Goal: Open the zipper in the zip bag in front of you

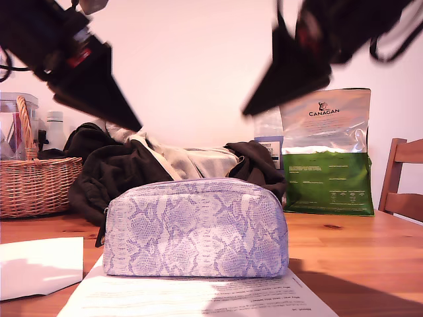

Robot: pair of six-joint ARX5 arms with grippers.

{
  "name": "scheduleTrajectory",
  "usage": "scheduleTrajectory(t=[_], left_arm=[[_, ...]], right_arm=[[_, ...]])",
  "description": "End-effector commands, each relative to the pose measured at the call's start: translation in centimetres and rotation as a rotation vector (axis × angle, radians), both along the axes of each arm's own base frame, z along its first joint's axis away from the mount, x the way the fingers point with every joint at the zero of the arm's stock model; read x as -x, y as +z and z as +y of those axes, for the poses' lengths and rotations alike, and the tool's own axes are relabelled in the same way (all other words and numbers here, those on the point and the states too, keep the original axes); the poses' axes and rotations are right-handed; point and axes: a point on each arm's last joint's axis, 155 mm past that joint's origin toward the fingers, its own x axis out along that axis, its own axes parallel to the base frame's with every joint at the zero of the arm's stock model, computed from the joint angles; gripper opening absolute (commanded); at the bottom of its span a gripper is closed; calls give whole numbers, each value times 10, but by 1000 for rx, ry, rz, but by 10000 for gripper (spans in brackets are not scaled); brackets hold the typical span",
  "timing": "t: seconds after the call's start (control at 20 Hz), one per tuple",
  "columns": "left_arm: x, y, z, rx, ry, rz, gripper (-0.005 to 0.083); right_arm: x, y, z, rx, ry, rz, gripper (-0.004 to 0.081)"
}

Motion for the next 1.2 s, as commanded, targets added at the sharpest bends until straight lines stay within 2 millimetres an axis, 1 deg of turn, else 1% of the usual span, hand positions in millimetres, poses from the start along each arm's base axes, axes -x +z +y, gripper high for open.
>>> scheduleTrajectory(t=[0.0,0.1,0.2,0.25,0.3,0.4,0.55,0.6,0.7,0.8,0.85,0.9,0.95,1.0,1.05,1.15], left_arm=[[-6,11,-3,46,25,-28,-19],[-16,20,-3,71,52,-68,-19],[-24,22,3,90,91,-91,-19],[-25,21,7,114,116,-89,-19],[-24,21,13,130,134,-97,-19],[-18,24,30,170,182,-132,-19],[-3,31,60,239,270,-189,-19],[2,34,70,258,298,-212,-19],[16,38,83,303,331,-248,-19],[33,42,91,343,351,-248,-19],[41,45,94,345,350,-258,-19],[46,51,96,353,352,-276,-19],[50,56,99,362,356,-296,-19],[53,58,101,365,359,-305,-19],[54,59,103,363,369,-311,-19],[58,57,105,360,369,-304,-19]], right_arm=[[-19,7,-5,-36,-134,6,-13],[-39,12,-16,-66,-274,-22,-13],[-52,19,-28,-141,-396,-65,-13],[-52,19,-35,-172,-436,-82,-13],[-50,16,-42,-186,-468,-93,-13],[-42,16,-64,-238,-551,-131,-13],[-21,18,-93,-357,-623,-183,-13],[-12,18,-100,-385,-634,-197,-13],[5,20,-109,-434,-616,-229,-13],[19,27,-117,-460,-604,-248,-13],[27,33,-120,-480,-592,-258,-13],[33,35,-123,-487,-588,-259,-13],[37,32,-126,-478,-591,-253,-13],[41,35,-129,-485,-592,-260,-13],[42,34,-132,-482,-602,-263,-13],[44,26,-135,-455,-609,-244,-13]])
